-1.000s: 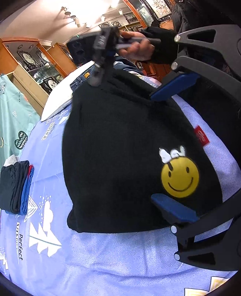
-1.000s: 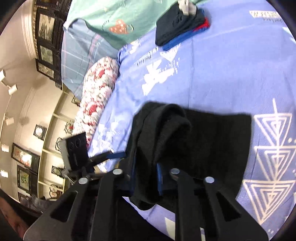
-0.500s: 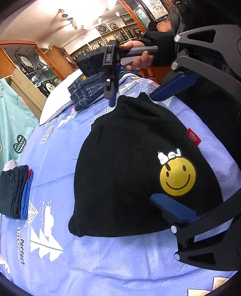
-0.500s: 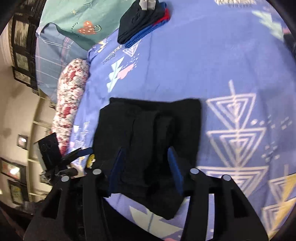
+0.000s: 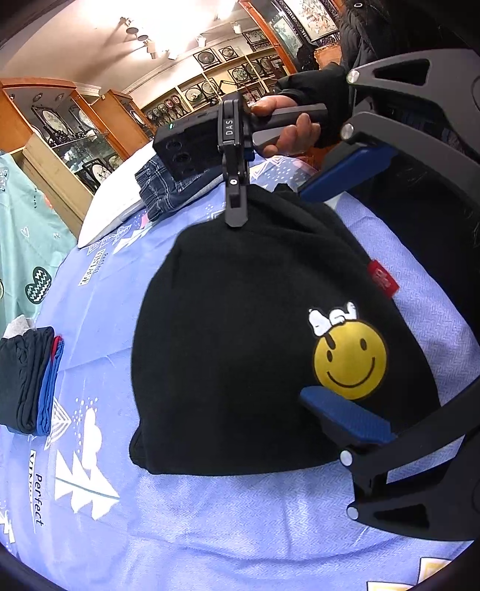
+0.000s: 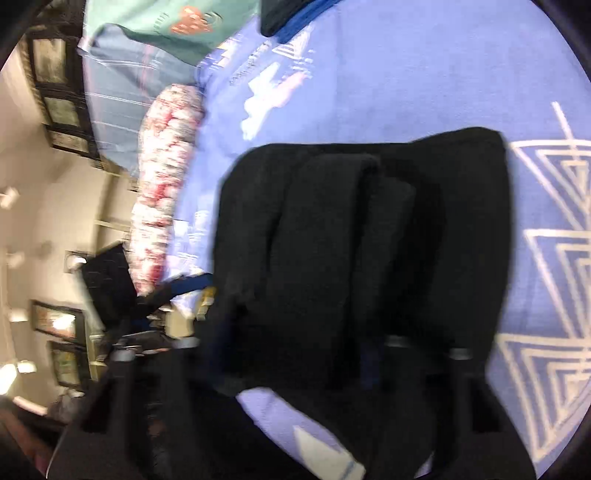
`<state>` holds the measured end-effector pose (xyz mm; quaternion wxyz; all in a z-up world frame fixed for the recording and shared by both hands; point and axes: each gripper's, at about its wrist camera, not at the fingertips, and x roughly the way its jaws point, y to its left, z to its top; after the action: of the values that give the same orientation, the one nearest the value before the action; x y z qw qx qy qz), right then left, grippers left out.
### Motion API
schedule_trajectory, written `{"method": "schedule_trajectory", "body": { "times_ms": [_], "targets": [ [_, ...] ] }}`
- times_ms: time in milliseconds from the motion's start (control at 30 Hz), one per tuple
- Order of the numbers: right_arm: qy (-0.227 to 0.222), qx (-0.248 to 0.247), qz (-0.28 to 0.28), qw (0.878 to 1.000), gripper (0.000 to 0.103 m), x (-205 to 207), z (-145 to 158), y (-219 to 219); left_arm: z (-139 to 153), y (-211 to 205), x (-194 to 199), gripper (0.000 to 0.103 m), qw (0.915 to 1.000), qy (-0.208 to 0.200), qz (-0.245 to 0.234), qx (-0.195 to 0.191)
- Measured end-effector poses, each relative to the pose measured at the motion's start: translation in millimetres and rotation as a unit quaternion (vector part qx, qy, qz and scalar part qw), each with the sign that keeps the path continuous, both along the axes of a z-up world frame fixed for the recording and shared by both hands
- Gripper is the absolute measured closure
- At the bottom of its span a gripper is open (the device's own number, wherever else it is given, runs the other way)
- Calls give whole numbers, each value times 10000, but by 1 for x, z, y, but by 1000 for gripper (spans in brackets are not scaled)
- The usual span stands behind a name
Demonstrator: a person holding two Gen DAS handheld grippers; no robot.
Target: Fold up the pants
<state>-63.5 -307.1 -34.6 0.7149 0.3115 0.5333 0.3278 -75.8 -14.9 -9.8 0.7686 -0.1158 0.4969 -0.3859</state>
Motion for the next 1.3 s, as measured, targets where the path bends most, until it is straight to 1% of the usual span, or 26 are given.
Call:
{"method": "schedule_trajectory", "body": {
  "times_ms": [33,133,200,267,400,500,567,600,633,667,700,767,800,867,900,1000,1067,1167,1233,1300],
  "targets": [
    [-170,-119,-58,9998,61,-3,6,0,0,0,0,2,10000,0,-4,3],
    [-434,-220,-134,9987,64,-7,20,1,0,-2,1,2,10000,-11,-40,20],
    [-704,-282,-183,9969,67,-12,36,0,1,-4,0,2,10000,-38,-77,36],
    [-899,-342,-186,9952,75,-17,52,-2,3,-8,-1,2,9998,-94,-137,67],
    [-1093,-640,-227,9917,79,-27,81,-13,11,-17,-7,2,9990,-289,-336,64],
    [-1197,-844,-366,9885,79,-32,92,-22,13,-28,-10,2,9977,-401,-553,48],
    [-985,-980,-346,9897,78,-28,82,-23,10,-36,-8,2,9972,-412,-603,164],
    [-778,-1025,-231,9914,77,-24,70,-21,6,-38,-7,2,9973,-388,-574,224],
    [-597,-1097,-160,9920,72,-19,59,-16,2,-37,-4,2,9977,-337,-532,267],
    [-335,-1285,-198,9910,67,-15,43,-15,-3,-35,0,2,9983,-222,-488,234],
    [-110,-1369,-236,9902,66,-13,31,-17,-4,-33,1,2,9986,-162,-469,168],
    [128,-1187,-337,9923,63,-16,21,-27,-3,-29,1,2,9989,-152,-419,114],
    [116,-1150,-392,9925,61,-21,24,-31,-3,-27,1,2,9989,-166,-412,127],
    [95,-1020,-534,9933,47,-34,31,-43,-3,-26,0,2,9989,-165,-425,127],
    [148,-910,-573,9941,45,-41,32,-48,-3,-28,1,2,9988,-175,-427,135],
    [392,-623,-515,9960,43,-55,25,-50,-3,-32,1,2,9987,-214,-437,147],
    [578,-292,-413,9970,43,-61,14,-46,-4,-32,2,2,9987,-211,-439,133],
    [638,-6,-336,9974,43,-62,9,-37,-3,-29,1,2,9988,-208,-433,128],
    [705,82,-294,9970,43,-63,7,-35,-2,-25,-2,2,9987,-232,-422,153],
    [670,80,-271,9974,43,-64,10,-31,0,-22,-4,2,9987,-265,-403,158]
  ]
}}
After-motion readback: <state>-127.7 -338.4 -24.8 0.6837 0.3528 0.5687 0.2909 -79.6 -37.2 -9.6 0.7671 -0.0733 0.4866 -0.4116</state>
